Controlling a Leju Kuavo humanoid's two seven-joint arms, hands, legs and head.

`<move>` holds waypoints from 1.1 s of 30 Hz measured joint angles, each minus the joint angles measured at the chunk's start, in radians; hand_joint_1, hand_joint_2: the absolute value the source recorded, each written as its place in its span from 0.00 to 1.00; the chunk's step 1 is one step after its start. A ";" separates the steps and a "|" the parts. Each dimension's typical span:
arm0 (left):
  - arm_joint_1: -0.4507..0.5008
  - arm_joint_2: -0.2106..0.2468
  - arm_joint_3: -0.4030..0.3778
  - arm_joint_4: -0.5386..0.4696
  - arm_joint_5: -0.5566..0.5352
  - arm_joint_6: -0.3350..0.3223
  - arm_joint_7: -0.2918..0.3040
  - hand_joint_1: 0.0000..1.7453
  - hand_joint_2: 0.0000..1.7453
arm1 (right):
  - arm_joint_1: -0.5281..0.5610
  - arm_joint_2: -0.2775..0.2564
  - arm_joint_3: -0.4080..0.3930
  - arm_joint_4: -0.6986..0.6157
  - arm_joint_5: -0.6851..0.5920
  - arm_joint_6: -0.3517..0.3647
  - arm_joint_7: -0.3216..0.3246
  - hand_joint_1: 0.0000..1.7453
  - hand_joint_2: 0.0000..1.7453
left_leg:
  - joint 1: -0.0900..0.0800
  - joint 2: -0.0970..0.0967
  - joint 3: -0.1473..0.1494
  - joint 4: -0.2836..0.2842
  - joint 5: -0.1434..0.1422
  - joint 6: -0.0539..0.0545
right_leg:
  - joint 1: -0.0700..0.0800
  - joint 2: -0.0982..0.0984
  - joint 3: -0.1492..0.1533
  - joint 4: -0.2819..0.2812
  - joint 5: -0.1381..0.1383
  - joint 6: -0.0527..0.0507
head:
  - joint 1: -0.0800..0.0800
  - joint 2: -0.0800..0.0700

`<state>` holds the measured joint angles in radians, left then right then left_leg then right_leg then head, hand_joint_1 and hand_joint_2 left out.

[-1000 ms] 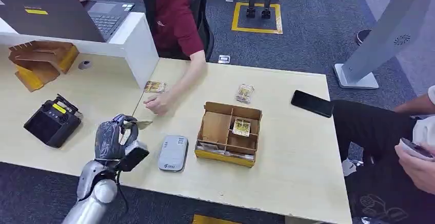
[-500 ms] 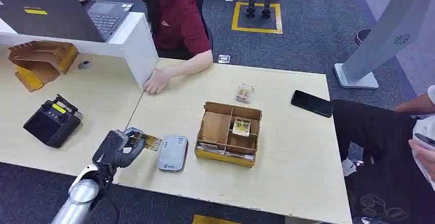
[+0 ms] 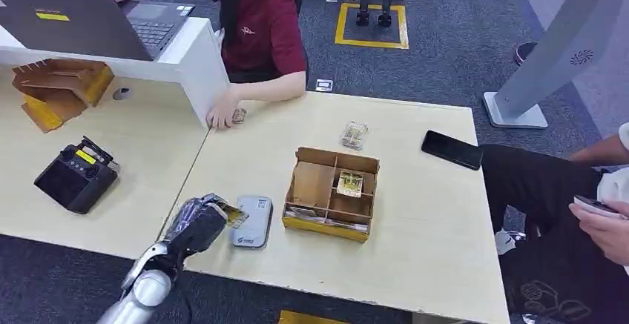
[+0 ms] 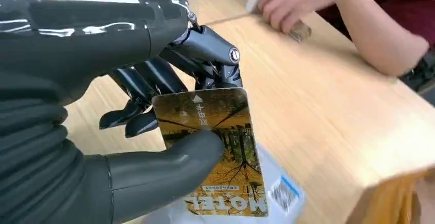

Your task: Pass the card to the sensor for recognition and then transmit it.

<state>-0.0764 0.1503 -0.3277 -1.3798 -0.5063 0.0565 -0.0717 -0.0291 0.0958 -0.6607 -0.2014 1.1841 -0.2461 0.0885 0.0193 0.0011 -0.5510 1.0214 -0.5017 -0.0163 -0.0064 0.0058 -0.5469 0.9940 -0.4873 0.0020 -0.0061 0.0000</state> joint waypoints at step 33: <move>-0.031 -0.199 -0.046 0.145 -0.412 0.250 0.120 1.00 1.00 | -0.001 0.014 -0.021 0.000 0.049 -0.005 0.004 0.00 0.00 | 0.000 0.000 0.000 0.000 0.000 0.000 | 0.000 0.000 0.000 0.000 0.000 0.000 | 0.000 0.000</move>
<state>-0.1073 -0.0488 -0.3735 -1.2353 -0.9181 0.3067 0.0488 -0.0296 0.1095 -0.6821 -0.2014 1.2333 -0.2506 0.0927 0.0194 0.0008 -0.5507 1.0214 -0.5014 -0.0161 -0.0064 0.0054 -0.5465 0.9942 -0.4872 0.0021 -0.0061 0.0000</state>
